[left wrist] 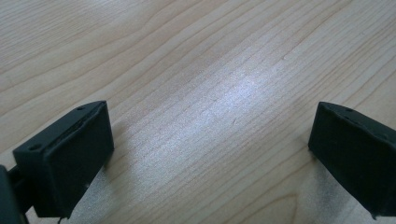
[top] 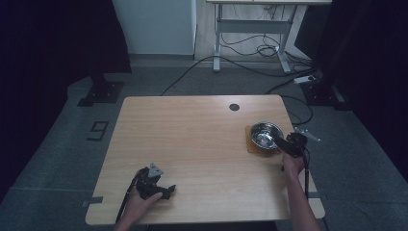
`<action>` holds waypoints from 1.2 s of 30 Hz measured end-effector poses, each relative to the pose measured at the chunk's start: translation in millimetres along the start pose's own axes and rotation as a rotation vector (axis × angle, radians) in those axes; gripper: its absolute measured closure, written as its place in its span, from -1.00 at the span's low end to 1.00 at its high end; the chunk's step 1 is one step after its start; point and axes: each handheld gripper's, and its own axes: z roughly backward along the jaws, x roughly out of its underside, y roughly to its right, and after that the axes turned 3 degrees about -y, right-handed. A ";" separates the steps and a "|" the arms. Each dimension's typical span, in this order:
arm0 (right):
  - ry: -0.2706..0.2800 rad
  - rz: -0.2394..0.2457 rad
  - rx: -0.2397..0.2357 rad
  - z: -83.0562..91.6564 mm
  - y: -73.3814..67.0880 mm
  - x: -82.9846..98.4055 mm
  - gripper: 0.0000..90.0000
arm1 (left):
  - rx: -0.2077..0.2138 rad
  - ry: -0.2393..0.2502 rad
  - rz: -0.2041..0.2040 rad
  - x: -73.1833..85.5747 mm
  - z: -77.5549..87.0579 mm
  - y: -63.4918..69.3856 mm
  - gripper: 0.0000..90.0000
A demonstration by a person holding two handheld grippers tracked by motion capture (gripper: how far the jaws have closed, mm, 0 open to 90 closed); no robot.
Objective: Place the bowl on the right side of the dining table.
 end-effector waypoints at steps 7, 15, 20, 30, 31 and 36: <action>-0.004 0.081 -0.005 15.7 -12.2 0.3 -0.30 | 0.000 0.000 0.000 0.0 0.0 0.0 -1.00; -0.014 0.124 -0.116 37.6 -28.3 7.8 -0.31 | 0.000 0.000 0.000 0.0 0.0 0.0 -1.00; -0.027 0.160 -0.186 48.7 -44.1 12.6 -0.31 | 0.000 0.000 0.000 0.0 0.0 0.0 -1.00; -0.121 0.349 -0.348 72.2 -70.3 60.9 -0.32 | 0.000 0.000 0.000 0.0 0.0 0.0 -1.00; -0.121 0.349 -0.348 72.2 -70.3 60.9 -0.32 | 0.000 0.000 0.000 0.0 0.0 0.0 -1.00; -0.212 0.408 -0.420 66.5 -91.1 85.1 -0.34 | 0.000 0.000 0.000 0.0 0.0 0.0 -1.00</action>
